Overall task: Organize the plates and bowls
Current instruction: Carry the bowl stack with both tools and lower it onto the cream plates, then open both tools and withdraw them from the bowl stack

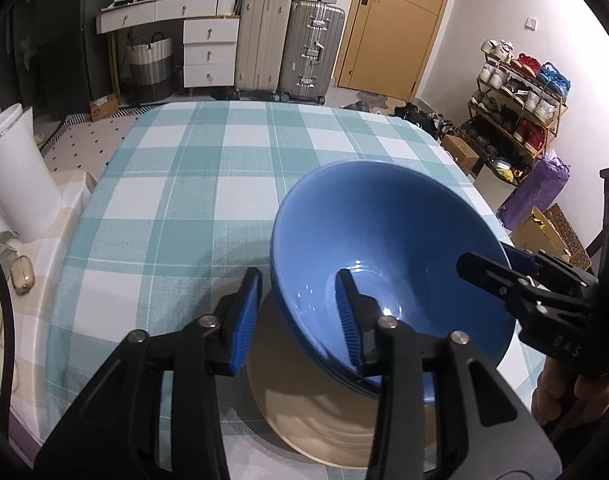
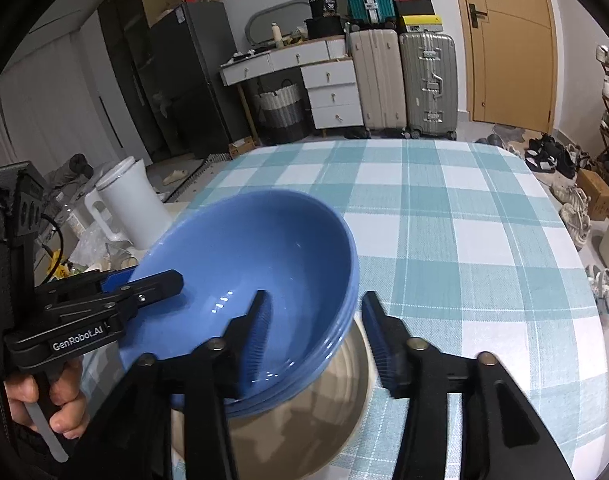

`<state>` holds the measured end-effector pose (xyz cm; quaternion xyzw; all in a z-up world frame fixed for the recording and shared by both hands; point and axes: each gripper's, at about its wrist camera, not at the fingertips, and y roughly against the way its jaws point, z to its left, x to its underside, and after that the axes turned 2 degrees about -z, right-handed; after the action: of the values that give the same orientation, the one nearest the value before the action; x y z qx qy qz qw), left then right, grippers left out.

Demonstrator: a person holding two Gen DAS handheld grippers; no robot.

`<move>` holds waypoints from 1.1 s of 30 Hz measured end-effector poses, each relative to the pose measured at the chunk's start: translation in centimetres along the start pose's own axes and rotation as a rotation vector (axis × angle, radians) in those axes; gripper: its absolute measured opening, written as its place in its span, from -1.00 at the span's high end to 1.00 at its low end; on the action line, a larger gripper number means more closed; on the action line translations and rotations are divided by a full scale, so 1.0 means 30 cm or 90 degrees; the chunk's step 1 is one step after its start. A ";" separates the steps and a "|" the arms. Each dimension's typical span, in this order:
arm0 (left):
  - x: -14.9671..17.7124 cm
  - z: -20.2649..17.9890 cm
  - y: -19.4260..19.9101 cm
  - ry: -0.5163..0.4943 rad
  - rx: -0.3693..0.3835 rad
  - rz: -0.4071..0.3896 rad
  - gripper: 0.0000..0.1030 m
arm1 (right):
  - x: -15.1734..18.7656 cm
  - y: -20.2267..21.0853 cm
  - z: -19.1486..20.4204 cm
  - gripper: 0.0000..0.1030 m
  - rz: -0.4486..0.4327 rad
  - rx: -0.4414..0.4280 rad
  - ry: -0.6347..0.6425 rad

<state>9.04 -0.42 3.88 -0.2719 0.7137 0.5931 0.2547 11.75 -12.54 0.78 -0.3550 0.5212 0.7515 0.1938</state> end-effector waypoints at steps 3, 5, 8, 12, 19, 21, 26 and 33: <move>-0.004 0.009 0.020 0.001 -0.003 -0.011 -0.16 | -0.005 0.019 0.006 -0.16 -0.007 0.001 0.010; -0.003 0.015 0.039 0.000 -0.002 -0.020 -0.29 | -0.004 0.034 0.005 -0.48 -0.017 0.000 0.013; 0.001 0.020 0.069 -0.008 0.001 -0.042 -0.57 | 0.003 0.063 0.004 -0.71 -0.039 -0.012 0.022; 0.017 0.033 0.121 -0.018 -0.003 -0.079 -0.93 | 0.021 0.105 -0.002 -0.92 -0.070 -0.011 0.040; 0.073 0.054 0.242 -0.045 -0.010 -0.163 -0.98 | 0.073 0.190 -0.038 -0.99 -0.155 -0.026 0.064; 0.094 0.063 0.271 -0.048 -0.004 -0.180 -0.98 | 0.090 0.213 -0.050 -0.99 -0.180 -0.026 0.076; 0.155 0.098 0.298 -0.046 -0.002 -0.202 -0.98 | 0.127 0.227 -0.088 -0.99 -0.193 -0.037 0.076; 0.243 0.139 0.281 -0.048 -0.009 -0.214 -0.98 | 0.202 0.221 -0.095 -0.99 -0.199 -0.047 0.102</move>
<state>-1.89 4.33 4.15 -0.3672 0.6439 0.5569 0.3748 4.23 -18.17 0.03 -0.4973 0.4455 0.7001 0.2531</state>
